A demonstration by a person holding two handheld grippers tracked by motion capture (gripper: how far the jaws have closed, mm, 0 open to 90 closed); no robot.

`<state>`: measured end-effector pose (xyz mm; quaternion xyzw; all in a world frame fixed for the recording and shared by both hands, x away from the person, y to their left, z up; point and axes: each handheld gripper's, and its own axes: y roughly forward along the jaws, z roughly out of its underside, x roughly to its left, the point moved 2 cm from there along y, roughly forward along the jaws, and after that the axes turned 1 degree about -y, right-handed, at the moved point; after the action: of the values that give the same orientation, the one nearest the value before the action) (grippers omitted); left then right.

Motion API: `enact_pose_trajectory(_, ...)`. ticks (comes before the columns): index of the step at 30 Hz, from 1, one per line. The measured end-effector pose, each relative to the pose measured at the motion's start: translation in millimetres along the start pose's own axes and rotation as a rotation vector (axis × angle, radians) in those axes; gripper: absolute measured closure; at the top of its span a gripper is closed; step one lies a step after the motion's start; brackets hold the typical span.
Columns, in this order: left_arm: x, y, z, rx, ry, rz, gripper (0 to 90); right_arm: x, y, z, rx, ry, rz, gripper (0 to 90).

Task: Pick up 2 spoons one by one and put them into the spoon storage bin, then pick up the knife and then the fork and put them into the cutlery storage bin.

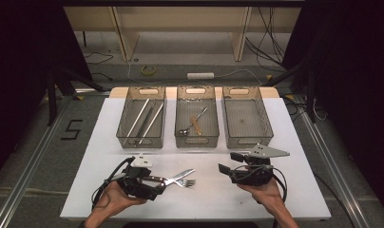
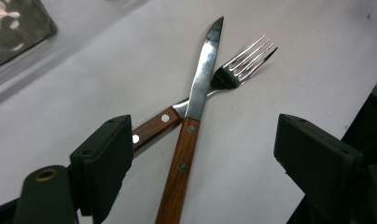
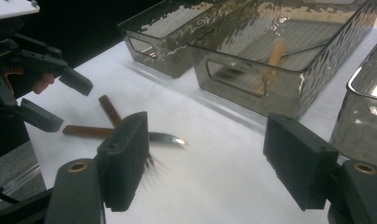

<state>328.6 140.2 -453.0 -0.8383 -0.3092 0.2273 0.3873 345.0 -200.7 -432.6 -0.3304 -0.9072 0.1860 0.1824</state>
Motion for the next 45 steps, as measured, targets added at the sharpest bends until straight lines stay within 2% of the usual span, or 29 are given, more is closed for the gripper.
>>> enact_pose_trajectory(15, 1.7, 9.0, 6.5, 0.129, 0.024, -0.028, 25.6, 3.1, -5.2, 7.7, 0.017, 0.001, 0.007, 29.7)
enact_pose_trajectory(26, 2.7, 18.0, 9.0, 0.218, 0.053, -0.061, 36.6, 2.4, -5.4, 9.5, 0.025, 0.003, 0.001, 29.6)
enact_pose_trajectory(38, 3.2, 20.9, 11.5, 0.243, 0.068, -0.059, 49.8, 5.6, -4.4, 9.5, 0.037, -0.006, -0.004, 29.7)
enact_pose_trajectory(43, 3.7, 25.4, 12.7, 0.286, 0.093, -0.069, 54.0, 6.4, -2.9, 9.6, 0.042, -0.013, -0.002, 29.7)
enact_pose_trajectory(45, 2.3, 26.5, 12.7, 0.285, 0.095, -0.064, 55.7, 6.9, -3.0, 9.6, 0.043, -0.01, -0.004, 29.8)
